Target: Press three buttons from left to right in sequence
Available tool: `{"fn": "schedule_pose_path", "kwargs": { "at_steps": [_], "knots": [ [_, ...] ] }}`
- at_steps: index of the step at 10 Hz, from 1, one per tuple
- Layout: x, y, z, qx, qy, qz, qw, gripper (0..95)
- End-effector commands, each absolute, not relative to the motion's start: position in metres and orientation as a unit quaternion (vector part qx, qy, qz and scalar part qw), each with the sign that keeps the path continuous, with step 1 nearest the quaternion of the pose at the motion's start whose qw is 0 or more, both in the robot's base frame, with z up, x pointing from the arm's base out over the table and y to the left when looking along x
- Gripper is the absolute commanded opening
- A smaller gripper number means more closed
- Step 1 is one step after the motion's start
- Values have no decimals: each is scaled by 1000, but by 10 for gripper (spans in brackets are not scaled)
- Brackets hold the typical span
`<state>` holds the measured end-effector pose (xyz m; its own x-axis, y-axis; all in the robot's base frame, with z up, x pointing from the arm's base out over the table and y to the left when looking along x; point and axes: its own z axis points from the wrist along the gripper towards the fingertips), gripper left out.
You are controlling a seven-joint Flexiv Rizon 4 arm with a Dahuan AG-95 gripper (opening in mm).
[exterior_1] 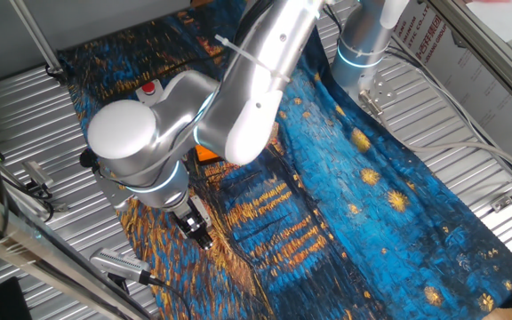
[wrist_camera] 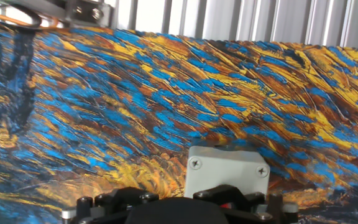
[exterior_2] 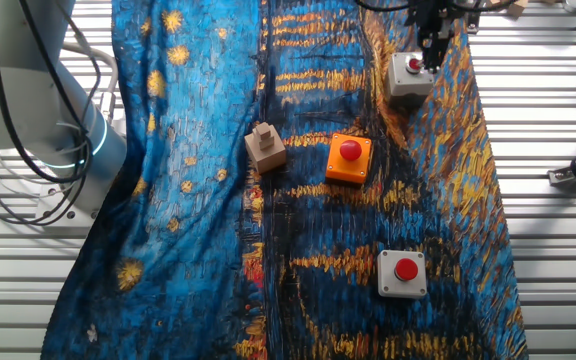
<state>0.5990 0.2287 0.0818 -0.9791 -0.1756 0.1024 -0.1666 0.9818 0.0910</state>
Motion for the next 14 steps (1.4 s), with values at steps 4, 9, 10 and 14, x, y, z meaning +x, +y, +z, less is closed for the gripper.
{"fn": "schedule_pose_path", "kwargs": {
  "at_steps": [4, 9, 10, 14],
  "knots": [
    [593, 239, 85, 85, -995, -16, 51, 950],
    [584, 252, 105, 65, -995, -55, 52, 950],
    [583, 252, 105, 69, -995, -56, 55, 950],
    [583, 252, 106, 85, -994, -43, 61, 0]
  ]
}}
